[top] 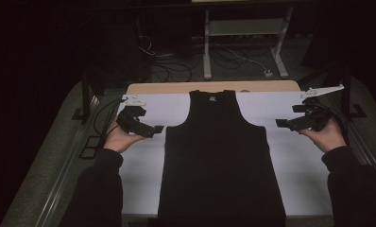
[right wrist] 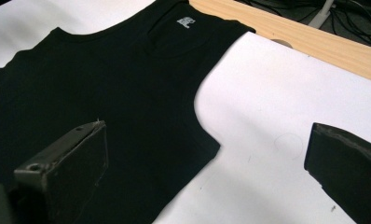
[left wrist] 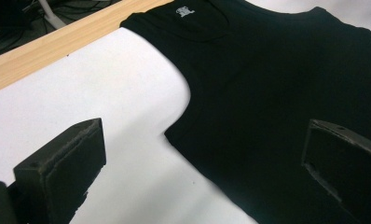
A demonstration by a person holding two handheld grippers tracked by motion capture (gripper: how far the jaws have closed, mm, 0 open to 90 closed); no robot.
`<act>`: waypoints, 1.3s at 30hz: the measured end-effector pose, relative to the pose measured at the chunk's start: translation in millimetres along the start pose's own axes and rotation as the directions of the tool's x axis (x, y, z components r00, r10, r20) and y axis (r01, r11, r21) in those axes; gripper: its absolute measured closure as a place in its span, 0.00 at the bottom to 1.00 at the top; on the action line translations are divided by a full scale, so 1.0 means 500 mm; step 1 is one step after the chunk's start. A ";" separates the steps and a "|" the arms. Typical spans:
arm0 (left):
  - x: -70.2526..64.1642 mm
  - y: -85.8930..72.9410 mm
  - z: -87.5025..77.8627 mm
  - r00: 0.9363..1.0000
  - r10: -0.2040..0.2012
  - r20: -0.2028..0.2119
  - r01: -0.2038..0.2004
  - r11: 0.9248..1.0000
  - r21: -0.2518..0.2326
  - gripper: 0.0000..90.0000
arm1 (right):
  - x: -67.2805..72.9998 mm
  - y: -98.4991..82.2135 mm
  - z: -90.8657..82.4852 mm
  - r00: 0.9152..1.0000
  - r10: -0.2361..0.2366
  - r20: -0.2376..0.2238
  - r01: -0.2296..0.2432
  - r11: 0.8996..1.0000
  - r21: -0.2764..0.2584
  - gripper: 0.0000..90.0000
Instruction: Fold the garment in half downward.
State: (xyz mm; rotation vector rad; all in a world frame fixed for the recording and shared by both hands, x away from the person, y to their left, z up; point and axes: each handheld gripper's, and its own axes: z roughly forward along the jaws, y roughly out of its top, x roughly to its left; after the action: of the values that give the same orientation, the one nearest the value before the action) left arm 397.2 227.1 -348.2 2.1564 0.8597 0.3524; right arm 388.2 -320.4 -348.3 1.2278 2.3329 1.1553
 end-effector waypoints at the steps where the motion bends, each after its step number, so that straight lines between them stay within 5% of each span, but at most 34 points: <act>1: 0.002 0.002 0.002 1.000 -0.003 0.000 0.003 1.000 0.003 0.00 | -0.002 0.002 0.002 1.000 -0.001 -0.002 0.001 1.000 0.002 0.00; 26: 0.063 -0.007 0.049 0.997 -0.072 0.000 0.072 0.997 0.031 0.00 | -0.052 0.010 0.059 0.998 0.056 -0.014 -0.056 0.998 0.013 0.00; 39: 0.071 -0.017 0.093 0.996 -0.083 0.022 0.081 0.994 0.076 0.00 | -0.072 -0.001 0.096 0.997 0.081 0.001 -0.081 0.996 0.046 0.00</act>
State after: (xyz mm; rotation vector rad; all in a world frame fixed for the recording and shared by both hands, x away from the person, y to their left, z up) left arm 442.5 229.0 -386.4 2.1824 0.9580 0.2550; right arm 436.2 -323.6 -384.1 1.3491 2.3424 1.1332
